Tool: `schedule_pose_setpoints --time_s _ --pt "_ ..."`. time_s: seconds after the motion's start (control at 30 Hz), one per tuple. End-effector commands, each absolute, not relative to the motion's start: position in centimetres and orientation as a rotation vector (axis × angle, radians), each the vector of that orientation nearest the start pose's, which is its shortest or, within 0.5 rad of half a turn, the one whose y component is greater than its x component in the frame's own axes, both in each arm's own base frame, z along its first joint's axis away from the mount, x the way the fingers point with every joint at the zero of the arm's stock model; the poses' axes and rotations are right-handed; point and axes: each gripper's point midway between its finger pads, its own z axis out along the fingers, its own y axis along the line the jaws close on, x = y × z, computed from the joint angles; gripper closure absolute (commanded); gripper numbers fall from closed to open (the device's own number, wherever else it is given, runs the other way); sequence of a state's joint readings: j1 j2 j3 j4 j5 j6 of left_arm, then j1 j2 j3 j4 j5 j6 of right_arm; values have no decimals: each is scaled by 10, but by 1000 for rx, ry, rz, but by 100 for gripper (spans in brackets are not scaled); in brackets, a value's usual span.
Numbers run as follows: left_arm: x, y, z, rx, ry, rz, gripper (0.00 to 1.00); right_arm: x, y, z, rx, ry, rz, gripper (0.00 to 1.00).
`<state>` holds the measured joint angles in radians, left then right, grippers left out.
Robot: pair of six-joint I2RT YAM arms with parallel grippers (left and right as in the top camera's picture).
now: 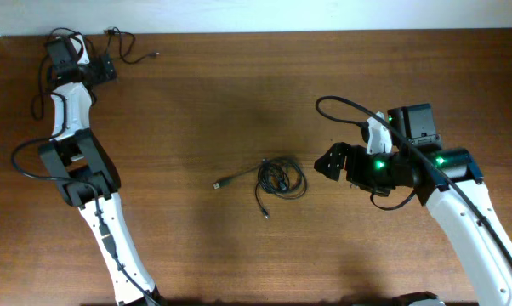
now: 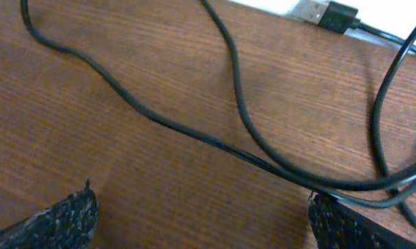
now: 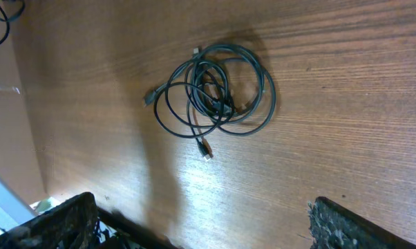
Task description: Untangle cables
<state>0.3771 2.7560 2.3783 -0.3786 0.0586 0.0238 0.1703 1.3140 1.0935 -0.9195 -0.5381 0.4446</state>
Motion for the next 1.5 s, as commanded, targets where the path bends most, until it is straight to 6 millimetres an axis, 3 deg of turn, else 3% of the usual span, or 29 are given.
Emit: schedule_pose_setpoints --time_s 0.0,0.13,0.27,0.33,0.43,0.47,0.53,0.57,0.63,0.7,0.73,0.8,0.93,1.03,1.17,1.27,1.4,1.47 --pt "629 269 56 -470 2295 279 1 279 138 173 206 2753 891 1" --pt "609 276 142 -505 2239 376 1 280 136 172 209 2754 876 1" --pt "592 265 207 -493 2193 372 1 277 136 171 184 2765 868 1" --pt "588 221 226 -374 2234 122 1 277 136 171 184 2764 868 1" --pt "581 123 238 -111 2229 -530 1 279 135 171 182 2756 865 1" --pt "567 86 236 -59 2239 -791 1 279 135 171 182 2757 865 1" --pt "550 61 218 -98 2337 -918 1 279 135 171 182 2757 865 2" --pt "535 35 199 -68 2432 -983 1 279 135 171 182 2757 865 1" --pt "510 -11 178 125 2544 -1050 1 279 135 171 181 2754 865 1" --pt "497 -49 156 212 2660 -1052 1 280 136 172 179 2750 865 1" --pt "490 -77 139 225 2768 -1015 1 280 136 172 179 2750 865 1" --pt "482 -111 116 216 2883 -976 1 280 136 172 179 2750 865 1" --pt "448 -161 88 429 3059 -791 1 281 135 172 180 2749 865 1" --pt "437 -166 97 469 3082 -748 1 281 135 172 179 2746 865 1" --pt "430 -134 150 378 3029 -724 1 289 118 173 264 2725 859 1" --pt "421 -106 202 307 2941 -698 1 295 100 179 374 2680 936 1" --pt "397 -106 243 333 2884 -678 1 298 91 181 424 2656 959 1" --pt "381 -108 252 365 2881 -625 1 295 91 179 435 2673 959 1"
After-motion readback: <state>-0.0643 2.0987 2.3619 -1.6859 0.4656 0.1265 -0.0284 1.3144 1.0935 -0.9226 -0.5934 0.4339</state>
